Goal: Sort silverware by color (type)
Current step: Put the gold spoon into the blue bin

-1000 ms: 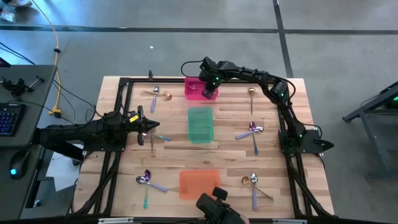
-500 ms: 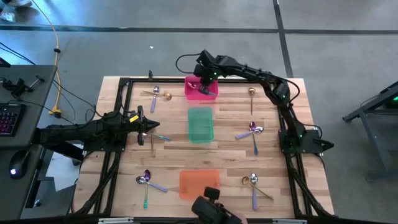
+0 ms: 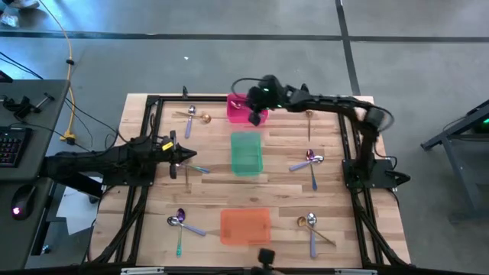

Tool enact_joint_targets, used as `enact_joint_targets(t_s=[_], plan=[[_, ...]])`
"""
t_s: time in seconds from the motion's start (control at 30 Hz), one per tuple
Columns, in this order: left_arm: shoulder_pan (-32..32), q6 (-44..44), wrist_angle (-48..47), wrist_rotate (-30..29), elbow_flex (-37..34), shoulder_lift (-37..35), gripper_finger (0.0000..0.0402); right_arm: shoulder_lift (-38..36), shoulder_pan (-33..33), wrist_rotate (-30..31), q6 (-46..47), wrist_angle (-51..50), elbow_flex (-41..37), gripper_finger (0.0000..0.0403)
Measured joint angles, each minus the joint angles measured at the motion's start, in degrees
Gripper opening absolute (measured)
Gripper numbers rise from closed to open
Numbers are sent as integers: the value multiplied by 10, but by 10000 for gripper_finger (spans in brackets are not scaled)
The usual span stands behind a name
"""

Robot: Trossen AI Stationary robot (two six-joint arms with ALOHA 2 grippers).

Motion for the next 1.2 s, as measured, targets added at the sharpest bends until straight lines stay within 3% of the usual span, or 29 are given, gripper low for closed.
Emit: enact_joint_targets(t_s=[0.23,0.57,0.9,1.03,1.2], plan=[[54,28,-32,-3,82,120,0,-175,4,1,29,78,-190,0],[203,42,-148,-3,277,410,0,-349,3,3,45,140,-367,0],[312,176,-331,21,516,690,3,-385,6,3,54,132,-404,0],[323,239,-390,25,560,761,24,-383,10,4,44,132,-404,0],[331,309,-399,4,565,805,69,-383,18,4,38,133,-404,0]])
